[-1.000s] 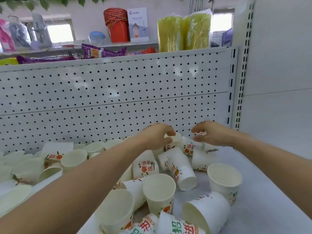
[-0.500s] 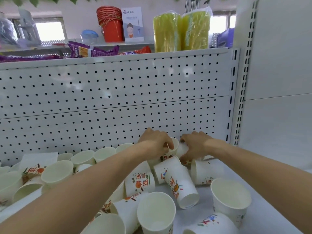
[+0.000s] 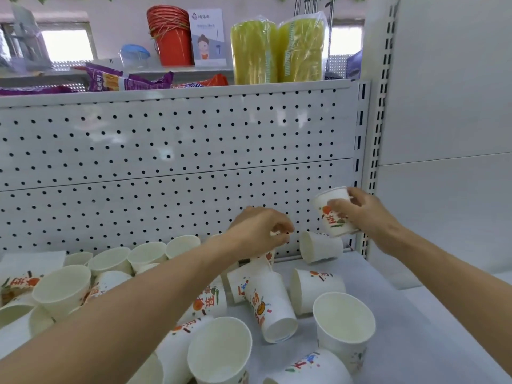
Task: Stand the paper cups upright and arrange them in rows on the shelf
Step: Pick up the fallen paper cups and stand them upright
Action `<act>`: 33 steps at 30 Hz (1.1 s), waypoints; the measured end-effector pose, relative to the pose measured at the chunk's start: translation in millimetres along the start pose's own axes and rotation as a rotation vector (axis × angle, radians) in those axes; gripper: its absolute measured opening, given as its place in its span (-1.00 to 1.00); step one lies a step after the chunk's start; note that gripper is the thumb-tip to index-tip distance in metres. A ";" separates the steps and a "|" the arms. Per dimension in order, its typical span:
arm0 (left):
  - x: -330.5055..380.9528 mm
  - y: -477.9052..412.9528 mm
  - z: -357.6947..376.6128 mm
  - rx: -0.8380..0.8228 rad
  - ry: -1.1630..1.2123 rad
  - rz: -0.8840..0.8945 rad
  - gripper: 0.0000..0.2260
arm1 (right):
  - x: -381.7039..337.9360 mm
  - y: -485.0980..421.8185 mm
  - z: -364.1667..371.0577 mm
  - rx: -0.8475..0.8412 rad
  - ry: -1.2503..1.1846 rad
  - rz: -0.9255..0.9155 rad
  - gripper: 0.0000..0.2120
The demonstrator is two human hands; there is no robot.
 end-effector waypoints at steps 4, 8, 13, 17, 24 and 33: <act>24.1 -39.0 23.9 -0.009 -0.038 -0.096 -0.74 | 18.3 4.7 -18.3 0.068 -0.053 -0.003 -0.69; 31.9 -67.7 38.7 -0.077 -0.145 -0.038 -0.62 | 30.9 7.8 -29.4 0.111 -0.030 -0.007 -0.67; 28.2 -77.6 62.5 -0.183 -0.247 0.009 -0.45 | 44.6 6.1 -38.5 0.140 0.036 0.027 -0.67; 24.0 -77.8 68.3 -0.207 -0.205 0.022 -0.45 | 52.3 2.7 -40.9 0.162 0.101 0.050 -0.66; 17.4 -70.9 61.8 -0.291 -0.002 -0.026 -0.41 | 66.9 2.0 -33.2 0.099 0.210 0.028 -0.64; 13.3 -74.8 25.0 -0.360 -0.094 -0.107 -0.42 | 76.4 -5.1 -17.2 -0.005 0.419 -0.032 -0.74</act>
Point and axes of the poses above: each hand's wrist, its own y-axis away from the middle knuckle, its own z-axis out of the palm, x = y × z, the point moved 1 cm from there along -y, towards the middle knuckle, and after that the axes turned 13 degrees about z, right-handed, at the moved point
